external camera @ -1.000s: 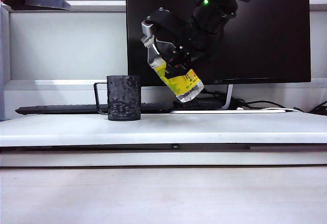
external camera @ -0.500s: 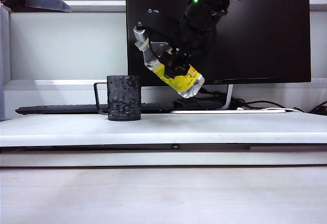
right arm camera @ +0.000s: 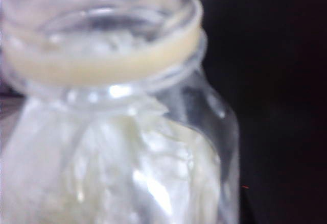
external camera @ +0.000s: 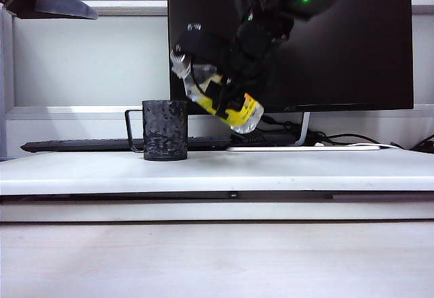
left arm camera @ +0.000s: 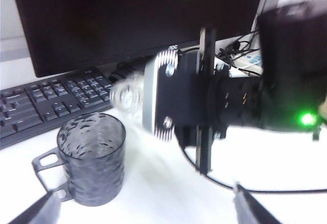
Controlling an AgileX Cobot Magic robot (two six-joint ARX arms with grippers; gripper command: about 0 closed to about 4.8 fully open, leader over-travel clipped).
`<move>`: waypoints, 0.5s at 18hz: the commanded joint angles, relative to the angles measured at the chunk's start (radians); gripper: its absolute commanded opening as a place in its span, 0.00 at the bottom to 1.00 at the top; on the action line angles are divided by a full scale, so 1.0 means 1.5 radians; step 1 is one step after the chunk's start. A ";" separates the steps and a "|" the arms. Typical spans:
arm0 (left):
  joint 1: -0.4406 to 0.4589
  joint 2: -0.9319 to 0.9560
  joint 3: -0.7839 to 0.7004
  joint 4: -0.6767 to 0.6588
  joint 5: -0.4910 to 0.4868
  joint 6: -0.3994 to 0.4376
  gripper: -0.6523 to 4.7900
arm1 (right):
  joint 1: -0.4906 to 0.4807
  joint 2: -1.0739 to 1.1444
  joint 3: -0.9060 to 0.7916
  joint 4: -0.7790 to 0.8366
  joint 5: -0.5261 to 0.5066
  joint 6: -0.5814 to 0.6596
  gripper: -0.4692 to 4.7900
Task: Carefully pick up the bottle and pour some water from the bottle into the cup.
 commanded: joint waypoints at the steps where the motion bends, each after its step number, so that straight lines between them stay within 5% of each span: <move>1: 0.001 -0.002 0.001 0.004 0.004 0.003 1.00 | 0.000 0.013 0.007 0.069 0.027 -0.020 0.49; 9: 0.001 -0.001 0.001 -0.005 0.006 0.003 1.00 | -0.003 0.030 0.007 0.152 0.043 -0.144 0.49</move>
